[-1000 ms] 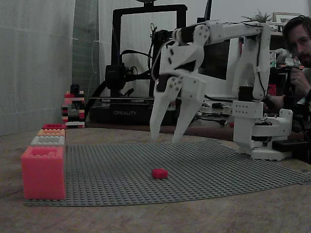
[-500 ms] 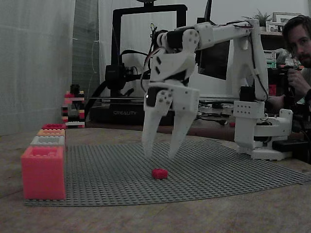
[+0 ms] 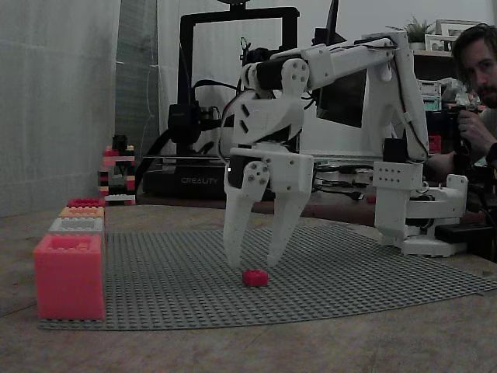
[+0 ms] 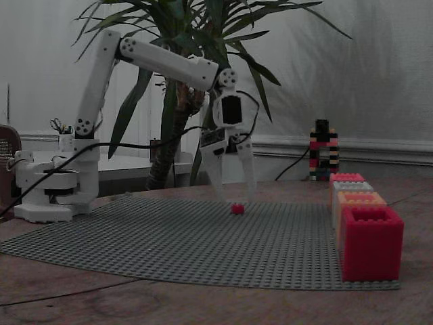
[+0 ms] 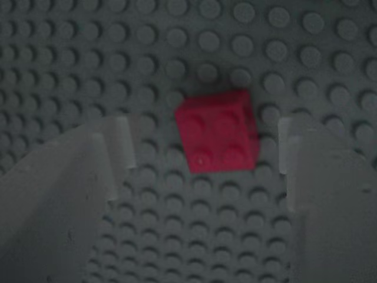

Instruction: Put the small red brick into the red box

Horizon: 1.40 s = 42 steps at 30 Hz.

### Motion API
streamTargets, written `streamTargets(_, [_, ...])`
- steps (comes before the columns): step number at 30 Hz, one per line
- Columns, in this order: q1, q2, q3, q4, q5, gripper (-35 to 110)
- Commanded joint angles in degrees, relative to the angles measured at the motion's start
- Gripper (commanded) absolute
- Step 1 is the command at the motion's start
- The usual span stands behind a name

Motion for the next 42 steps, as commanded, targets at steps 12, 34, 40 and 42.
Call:
streamTargets(12, [-1.8,-1.5,-4.7,0.8,-0.6,21])
streamTargets(34, [3.8,-2.1,-21.5,5.5,-0.4,0])
streamTargets(40, [19.1,-3.6,-39.7,9.8,-3.3,0])
streamTargets(42, [25.0,-4.6,-44.5,10.2,-5.2,0])
